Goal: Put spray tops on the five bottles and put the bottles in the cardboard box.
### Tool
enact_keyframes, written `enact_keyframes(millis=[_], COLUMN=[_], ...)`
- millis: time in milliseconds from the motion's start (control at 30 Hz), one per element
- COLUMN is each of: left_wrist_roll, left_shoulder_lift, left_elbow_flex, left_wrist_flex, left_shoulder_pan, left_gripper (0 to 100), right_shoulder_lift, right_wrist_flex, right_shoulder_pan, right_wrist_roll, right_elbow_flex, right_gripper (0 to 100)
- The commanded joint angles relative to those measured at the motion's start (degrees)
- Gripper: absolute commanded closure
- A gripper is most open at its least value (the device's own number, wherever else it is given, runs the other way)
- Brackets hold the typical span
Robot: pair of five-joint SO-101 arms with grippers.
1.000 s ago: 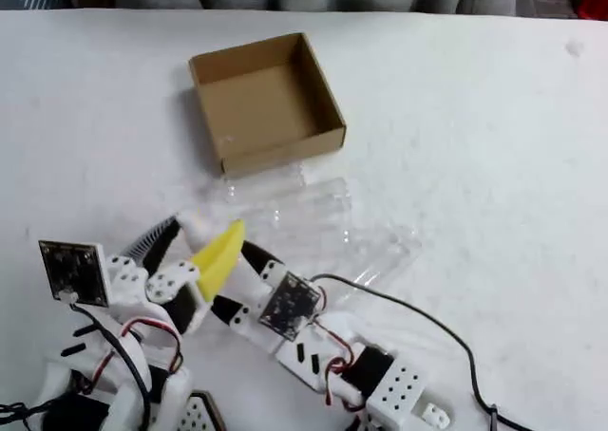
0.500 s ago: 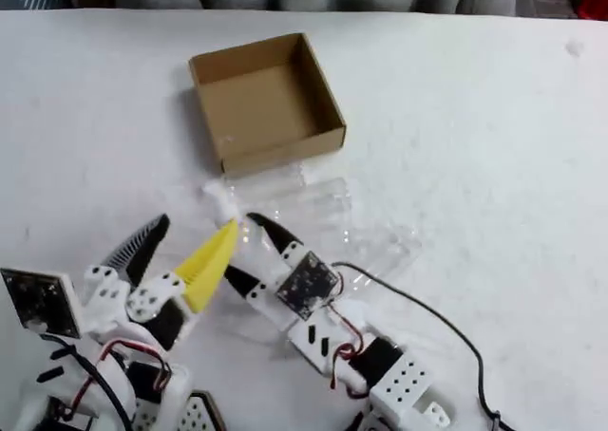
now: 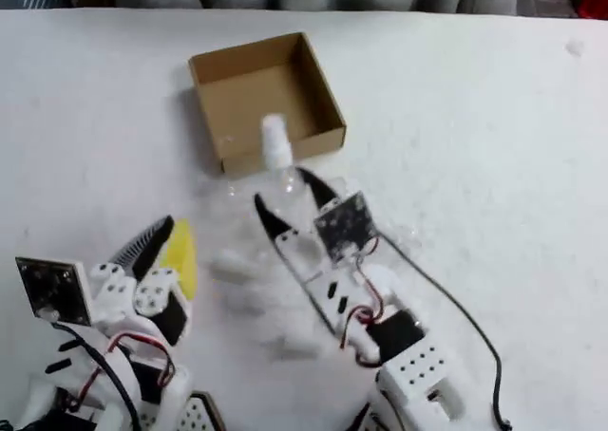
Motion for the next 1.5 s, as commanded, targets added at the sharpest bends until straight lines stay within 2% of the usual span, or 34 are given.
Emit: enact_keyframes(millis=[0,100,267,400,500,600,733,1033,1200,1300,1367,1467], left_wrist_roll=[0.26,0.26,0.09,0.09,0.09,-0.62,-2.29,-2.2,-2.29,-2.29,-2.55,-7.91], left_shoulder_lift=[-0.22,-0.31,-0.31,-0.31,-0.31,-0.31,-0.31,-0.31,-0.31,-0.31,-0.31,-0.31], left_elbow_flex=[-0.26,-0.18,1.23,10.02,18.02,21.8,24.18,26.99,26.9,26.73,26.73,27.25], left_wrist_flex=[-0.88,-2.02,-2.55,-12.84,-23.12,-27.69,-29.98,-33.14,-32.35,-26.99,-23.47,-21.8], left_shoulder_pan=[2.07,8.22,21.05,23.08,23.08,20.88,17.98,16.13,16.22,14.73,10.42,-1.19], left_gripper=[93,93,93,93,93,93,93,93,93,93,93,93], right_shoulder_lift=[-0.75,1.71,13.76,19.82,19.82,19.12,17.71,11.12,12.0,15.16,17.98,23.34], right_wrist_flex=[0.57,0.57,0.57,1.27,8.13,16.84,25.63,35.03,33.1,28.09,23.87,17.27], right_shoulder_pan=[1.01,0.75,0.75,-1.71,-3.65,-4.97,-4.97,-5.05,-4.26,-1.63,0.31,2.95], right_wrist_roll=[-0.62,-0.88,-8.35,-10.9,-10.9,-10.99,-10.99,-10.73,-10.73,-10.73,-10.64,-10.64], right_elbow_flex=[-9.49,-14.77,-25.67,-31.56,-35.16,-39.12,-42.46,-42.9,-42.81,-42.81,-42.81,-42.9], right_gripper=[98.2,98.2,98.2,98.2,98.2,98.2,98.2,98.2,98.2,98.2,98.2,98.2])
